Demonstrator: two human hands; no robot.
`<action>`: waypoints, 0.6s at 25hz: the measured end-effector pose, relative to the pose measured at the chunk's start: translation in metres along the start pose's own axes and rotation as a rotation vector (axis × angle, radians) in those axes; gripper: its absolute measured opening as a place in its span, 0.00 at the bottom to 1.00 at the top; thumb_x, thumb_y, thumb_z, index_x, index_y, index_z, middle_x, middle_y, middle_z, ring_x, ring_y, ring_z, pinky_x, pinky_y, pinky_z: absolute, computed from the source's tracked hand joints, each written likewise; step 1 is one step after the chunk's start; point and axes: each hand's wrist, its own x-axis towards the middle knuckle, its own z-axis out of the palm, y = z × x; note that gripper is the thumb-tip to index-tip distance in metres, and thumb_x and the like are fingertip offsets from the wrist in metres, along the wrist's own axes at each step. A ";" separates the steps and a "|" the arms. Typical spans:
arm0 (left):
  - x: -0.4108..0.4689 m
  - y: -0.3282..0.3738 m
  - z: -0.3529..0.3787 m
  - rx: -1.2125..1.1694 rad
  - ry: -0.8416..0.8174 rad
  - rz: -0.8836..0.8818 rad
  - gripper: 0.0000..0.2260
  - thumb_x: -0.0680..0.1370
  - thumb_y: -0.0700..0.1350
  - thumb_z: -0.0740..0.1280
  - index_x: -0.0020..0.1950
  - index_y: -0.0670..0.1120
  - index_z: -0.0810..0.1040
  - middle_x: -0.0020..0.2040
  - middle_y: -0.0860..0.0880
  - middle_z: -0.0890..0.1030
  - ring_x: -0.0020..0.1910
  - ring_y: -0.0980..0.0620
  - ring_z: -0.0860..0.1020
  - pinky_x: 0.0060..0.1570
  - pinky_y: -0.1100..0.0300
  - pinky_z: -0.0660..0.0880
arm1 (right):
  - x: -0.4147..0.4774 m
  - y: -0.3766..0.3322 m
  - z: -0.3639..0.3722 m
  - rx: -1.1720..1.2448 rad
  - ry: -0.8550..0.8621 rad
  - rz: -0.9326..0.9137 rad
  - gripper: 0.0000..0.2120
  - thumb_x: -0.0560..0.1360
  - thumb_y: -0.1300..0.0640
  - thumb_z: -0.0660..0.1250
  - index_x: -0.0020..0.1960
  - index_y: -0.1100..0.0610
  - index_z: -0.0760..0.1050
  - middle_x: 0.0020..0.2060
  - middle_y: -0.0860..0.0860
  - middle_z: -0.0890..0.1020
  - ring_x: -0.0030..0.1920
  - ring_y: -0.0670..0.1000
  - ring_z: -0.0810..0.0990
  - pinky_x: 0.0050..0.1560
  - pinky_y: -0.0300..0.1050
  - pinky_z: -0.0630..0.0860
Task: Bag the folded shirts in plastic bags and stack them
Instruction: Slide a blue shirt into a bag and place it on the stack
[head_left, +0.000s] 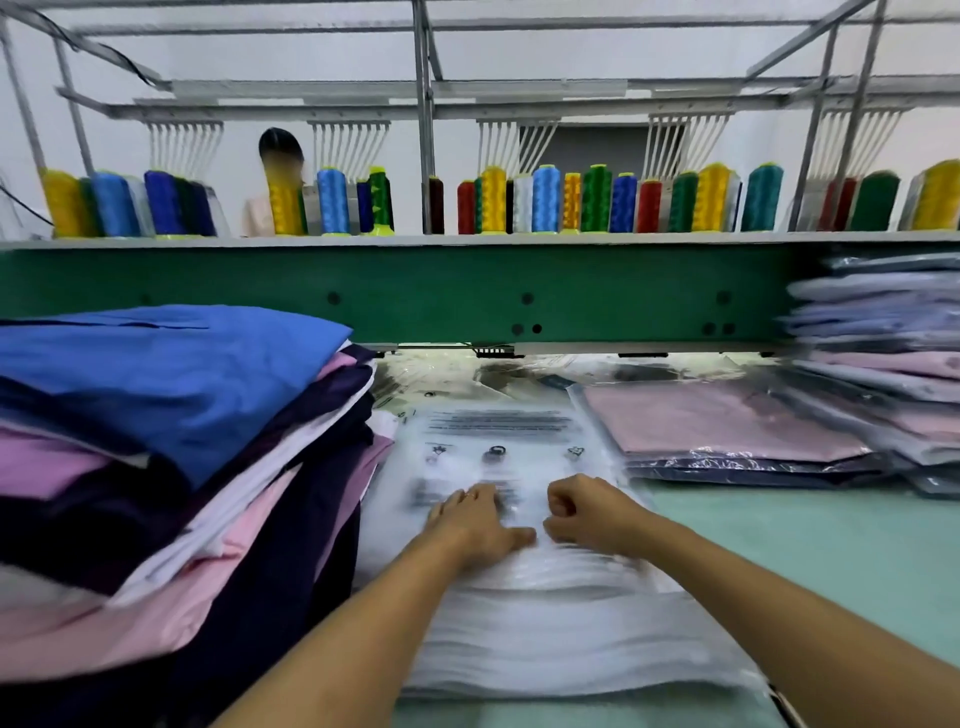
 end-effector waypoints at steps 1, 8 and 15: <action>0.002 -0.003 0.000 -0.039 0.055 0.009 0.34 0.74 0.67 0.66 0.73 0.48 0.67 0.73 0.50 0.70 0.72 0.48 0.68 0.71 0.48 0.64 | 0.000 0.003 -0.004 -0.006 -0.017 0.010 0.14 0.72 0.54 0.68 0.35 0.51 0.64 0.29 0.45 0.70 0.32 0.48 0.65 0.35 0.46 0.63; 0.021 -0.018 0.006 -0.114 0.295 -0.026 0.11 0.79 0.59 0.63 0.44 0.54 0.69 0.46 0.55 0.80 0.52 0.48 0.78 0.52 0.53 0.71 | -0.009 0.029 -0.023 0.013 -0.004 -0.104 0.10 0.76 0.44 0.71 0.51 0.50 0.81 0.46 0.45 0.82 0.48 0.47 0.79 0.51 0.48 0.77; 0.015 -0.022 0.013 -0.288 0.554 0.115 0.10 0.79 0.59 0.63 0.47 0.54 0.75 0.44 0.56 0.83 0.47 0.51 0.81 0.45 0.55 0.76 | -0.003 0.029 -0.039 0.086 0.261 -0.078 0.08 0.75 0.54 0.75 0.39 0.47 0.78 0.37 0.42 0.82 0.38 0.39 0.76 0.38 0.38 0.72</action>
